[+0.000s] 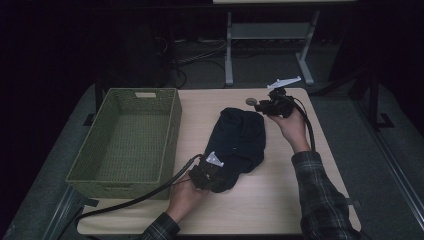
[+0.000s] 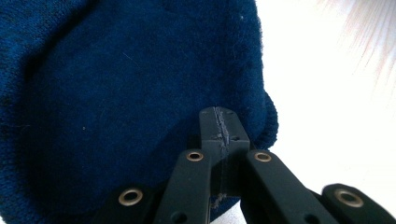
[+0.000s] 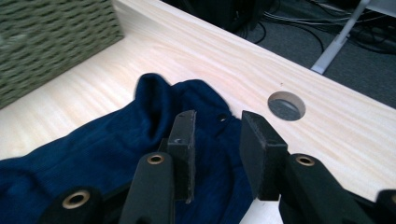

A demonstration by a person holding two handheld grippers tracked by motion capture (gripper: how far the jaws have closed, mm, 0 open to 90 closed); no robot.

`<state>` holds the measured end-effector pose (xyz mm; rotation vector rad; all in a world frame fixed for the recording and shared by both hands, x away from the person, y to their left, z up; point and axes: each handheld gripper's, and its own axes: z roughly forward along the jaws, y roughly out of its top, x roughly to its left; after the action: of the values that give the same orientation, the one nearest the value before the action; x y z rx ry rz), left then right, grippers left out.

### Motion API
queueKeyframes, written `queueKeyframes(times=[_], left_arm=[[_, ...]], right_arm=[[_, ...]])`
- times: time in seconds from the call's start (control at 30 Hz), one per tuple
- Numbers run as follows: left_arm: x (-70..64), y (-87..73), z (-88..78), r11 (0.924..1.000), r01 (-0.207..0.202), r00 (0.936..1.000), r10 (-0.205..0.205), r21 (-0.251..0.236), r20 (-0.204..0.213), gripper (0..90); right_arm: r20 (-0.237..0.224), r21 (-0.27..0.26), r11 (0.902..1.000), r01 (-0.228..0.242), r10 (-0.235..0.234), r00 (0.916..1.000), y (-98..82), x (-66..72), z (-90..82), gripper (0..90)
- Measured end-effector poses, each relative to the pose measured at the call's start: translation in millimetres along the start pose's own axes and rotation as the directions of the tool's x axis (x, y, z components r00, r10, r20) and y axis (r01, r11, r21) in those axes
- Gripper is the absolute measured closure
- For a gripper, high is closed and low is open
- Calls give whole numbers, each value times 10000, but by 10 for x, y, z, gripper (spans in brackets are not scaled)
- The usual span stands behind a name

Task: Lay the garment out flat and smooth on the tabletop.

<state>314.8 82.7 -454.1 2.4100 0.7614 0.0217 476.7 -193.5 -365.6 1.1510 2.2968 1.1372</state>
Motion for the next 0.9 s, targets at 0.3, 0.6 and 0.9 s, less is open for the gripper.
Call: queueKeyframes(times=[0.3,0.6,0.9], left_arm=[[26,5,-1,10000,82,9998,-83,35,198,898],[34,34,-85,9998,60,10000,-60,-184,25,804],[3,54,-222,9987,-89,9996,75,-501,-276,758]], right_arm=[[-257,32,10000,4,-3,9997,-325,135,-275,666],[-499,201,9995,248,-237,9985,-753,366,-444,658],[-1236,257,9996,89,-56,9923,-1085,651,-504,647]])
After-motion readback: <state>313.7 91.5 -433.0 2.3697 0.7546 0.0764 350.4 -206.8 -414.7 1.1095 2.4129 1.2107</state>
